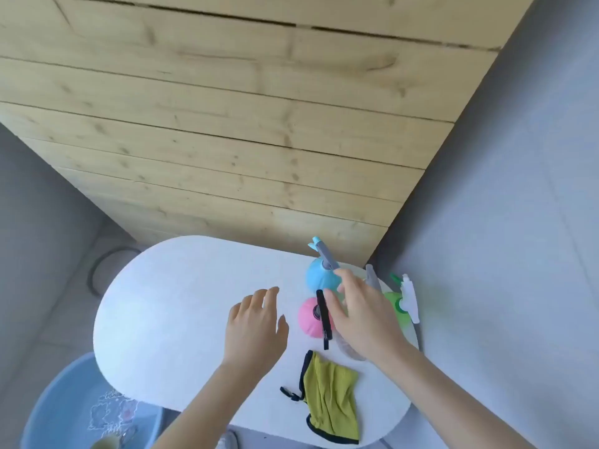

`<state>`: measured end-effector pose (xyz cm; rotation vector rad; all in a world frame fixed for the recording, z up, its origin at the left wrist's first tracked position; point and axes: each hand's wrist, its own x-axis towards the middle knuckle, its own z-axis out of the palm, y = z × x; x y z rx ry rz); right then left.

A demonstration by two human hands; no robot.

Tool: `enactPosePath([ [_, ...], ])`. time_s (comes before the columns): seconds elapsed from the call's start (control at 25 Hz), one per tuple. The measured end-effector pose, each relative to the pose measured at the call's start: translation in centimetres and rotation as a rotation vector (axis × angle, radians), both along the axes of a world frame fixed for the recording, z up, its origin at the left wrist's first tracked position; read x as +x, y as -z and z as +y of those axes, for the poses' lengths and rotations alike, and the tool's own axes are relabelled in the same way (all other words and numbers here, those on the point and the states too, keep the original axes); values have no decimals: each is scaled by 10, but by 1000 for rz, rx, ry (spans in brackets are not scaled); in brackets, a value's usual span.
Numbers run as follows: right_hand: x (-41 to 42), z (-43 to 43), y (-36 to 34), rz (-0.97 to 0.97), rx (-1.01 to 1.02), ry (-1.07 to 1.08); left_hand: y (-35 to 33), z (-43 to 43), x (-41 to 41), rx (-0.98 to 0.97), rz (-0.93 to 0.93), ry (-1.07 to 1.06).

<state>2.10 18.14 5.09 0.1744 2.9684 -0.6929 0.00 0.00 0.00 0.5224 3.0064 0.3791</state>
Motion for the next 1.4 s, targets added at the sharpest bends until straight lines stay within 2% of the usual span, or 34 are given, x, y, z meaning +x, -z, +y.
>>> enactPosePath([
  [0.16, 0, -13, 57, -218, 15, -28, 54, 3, 7, 6, -105, -7],
  [0.24, 2, -18, 78, -222, 9, -3, 71, 9, 13, 1, -223, -2],
  [0.44, 0, -28, 108, -218, 40, 88, 110, 21, 15, -2, -323, 5],
  [0.6, 5, -34, 90, -193, -132, 109, 112, 22, 21, 138, -397, -38],
  [0.68, 6, -34, 74, -186, -216, 128, 109, 17, 20, 275, -361, -85],
  [0.8, 12, -39, 49, -192, -415, 196, 101, 8, 22, 396, -209, -152],
  [0.88, 14, -45, 39, -197, -467, 191, 96, 0, 21, 459, -135, -165],
  [1.0, 12, -54, 38, -194, -504, 171, 93, -22, 13, 392, -67, -127],
  [1.08, 4, -59, 45, -206, -515, 82, 96, -42, 6, 350, -60, -122],
  [1.2, -14, -60, 57, -218, -374, -166, 104, -67, -8, 340, -155, -80],
  [1.28, -24, -68, 77, -163, -202, -275, 117, -84, -15, 299, -125, -78],
  [1.4, -29, -94, 110, 197, 81, -143, 139, -108, -29, 277, -10, -152],
])
